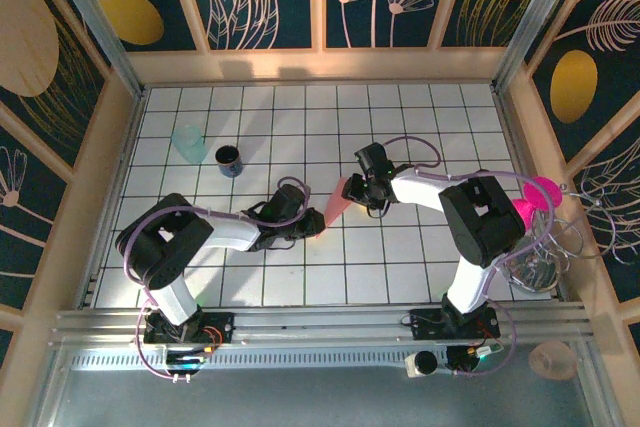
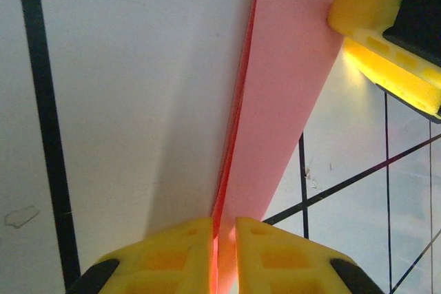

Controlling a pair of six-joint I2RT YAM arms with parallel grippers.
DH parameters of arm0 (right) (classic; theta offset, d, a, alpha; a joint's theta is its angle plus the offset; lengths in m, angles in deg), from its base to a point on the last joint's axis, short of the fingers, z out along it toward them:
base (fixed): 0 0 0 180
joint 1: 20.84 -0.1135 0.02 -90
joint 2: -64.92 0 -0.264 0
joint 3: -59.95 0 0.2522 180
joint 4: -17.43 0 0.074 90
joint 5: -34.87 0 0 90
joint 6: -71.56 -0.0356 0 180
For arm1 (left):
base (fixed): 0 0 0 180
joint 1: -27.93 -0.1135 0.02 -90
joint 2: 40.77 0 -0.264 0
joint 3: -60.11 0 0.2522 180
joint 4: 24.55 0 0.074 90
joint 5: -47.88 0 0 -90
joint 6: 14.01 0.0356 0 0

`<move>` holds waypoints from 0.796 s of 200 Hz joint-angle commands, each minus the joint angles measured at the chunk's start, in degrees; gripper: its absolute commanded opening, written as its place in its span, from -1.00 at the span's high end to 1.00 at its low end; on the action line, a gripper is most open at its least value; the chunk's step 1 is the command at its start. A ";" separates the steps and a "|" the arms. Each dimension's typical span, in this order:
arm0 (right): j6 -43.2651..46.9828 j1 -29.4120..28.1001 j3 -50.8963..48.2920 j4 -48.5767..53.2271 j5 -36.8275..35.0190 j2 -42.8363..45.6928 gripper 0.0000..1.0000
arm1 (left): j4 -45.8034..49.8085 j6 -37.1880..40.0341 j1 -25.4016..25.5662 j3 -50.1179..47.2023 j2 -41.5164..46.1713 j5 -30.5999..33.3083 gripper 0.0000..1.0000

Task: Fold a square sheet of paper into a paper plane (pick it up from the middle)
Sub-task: Fold the wing for the fifth time at the center of the table.

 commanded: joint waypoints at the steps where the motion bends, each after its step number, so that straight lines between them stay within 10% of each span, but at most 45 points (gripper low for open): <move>1: -0.42 0.02 -3.14 -2.84 -2.43 -8.12 0.17 | 2.84 0.78 0.30 1.02 -5.28 3.20 0.68; 159: -0.45 0.02 -3.56 -3.00 -2.66 -9.11 0.27 | 8.97 2.46 0.29 3.35 -9.53 5.05 0.73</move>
